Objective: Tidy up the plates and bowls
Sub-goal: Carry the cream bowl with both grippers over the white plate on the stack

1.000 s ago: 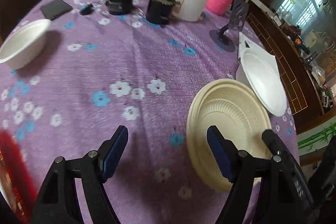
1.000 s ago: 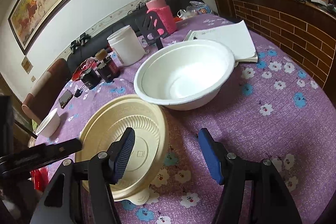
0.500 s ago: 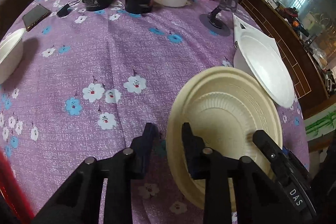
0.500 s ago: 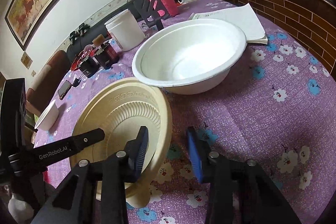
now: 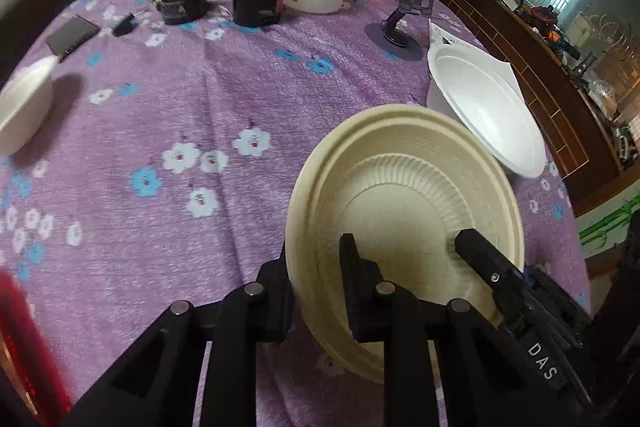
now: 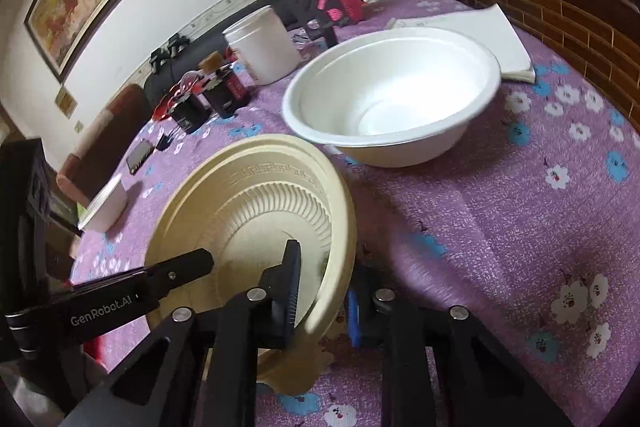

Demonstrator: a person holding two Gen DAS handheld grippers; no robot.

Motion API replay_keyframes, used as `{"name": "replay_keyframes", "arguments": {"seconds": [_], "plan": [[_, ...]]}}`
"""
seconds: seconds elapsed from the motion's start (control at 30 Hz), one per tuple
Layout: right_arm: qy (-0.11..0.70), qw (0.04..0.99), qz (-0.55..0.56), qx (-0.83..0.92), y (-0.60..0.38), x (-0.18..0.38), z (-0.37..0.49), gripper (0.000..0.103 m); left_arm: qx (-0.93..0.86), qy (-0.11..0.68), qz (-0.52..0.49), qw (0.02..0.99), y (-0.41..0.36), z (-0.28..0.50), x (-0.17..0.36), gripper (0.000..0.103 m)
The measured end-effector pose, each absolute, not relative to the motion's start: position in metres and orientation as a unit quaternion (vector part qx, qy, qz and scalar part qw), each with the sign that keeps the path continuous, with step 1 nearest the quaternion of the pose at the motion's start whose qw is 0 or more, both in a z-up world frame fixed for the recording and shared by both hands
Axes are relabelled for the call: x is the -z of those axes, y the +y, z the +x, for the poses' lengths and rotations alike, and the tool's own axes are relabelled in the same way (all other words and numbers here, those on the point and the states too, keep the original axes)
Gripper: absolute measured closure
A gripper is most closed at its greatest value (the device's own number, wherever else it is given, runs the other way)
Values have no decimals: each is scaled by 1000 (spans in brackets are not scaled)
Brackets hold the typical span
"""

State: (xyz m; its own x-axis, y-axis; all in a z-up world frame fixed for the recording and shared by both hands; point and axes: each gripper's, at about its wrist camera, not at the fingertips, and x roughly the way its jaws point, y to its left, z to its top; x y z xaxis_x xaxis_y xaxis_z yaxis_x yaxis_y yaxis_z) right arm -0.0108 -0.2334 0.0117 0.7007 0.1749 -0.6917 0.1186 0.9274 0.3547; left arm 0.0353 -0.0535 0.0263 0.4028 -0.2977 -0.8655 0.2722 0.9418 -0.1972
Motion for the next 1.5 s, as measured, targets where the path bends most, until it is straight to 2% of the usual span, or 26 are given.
{"name": "replay_keyframes", "arguments": {"seconds": [0.03,0.43,0.57,0.8,1.03,1.27,1.37,1.5], "plan": [[383,905,185,-19,-232,-14,-13,84,166,515,-9,841,-52,33,-27,87],[363,915,139,-110,-172,-34,-36,84,105,452,-20,885,15,-36,-62,87],[369,906,138,-154,-132,-53,-49,84,81,440,-51,893,63,-58,-75,87],[370,902,63,-215,-29,-83,-58,83,15,417,-110,902,161,-94,-92,86],[393,880,9,-267,70,-82,-49,83,-67,412,-159,895,250,-114,-85,86],[428,864,-13,-266,116,-64,-32,83,-92,422,-171,885,290,-112,-70,86],[442,859,-11,-258,118,-56,-22,83,-85,428,-169,884,290,-107,-65,84],[450,859,-14,-244,115,-53,-17,84,-78,430,-167,884,291,-104,-60,68]]}}
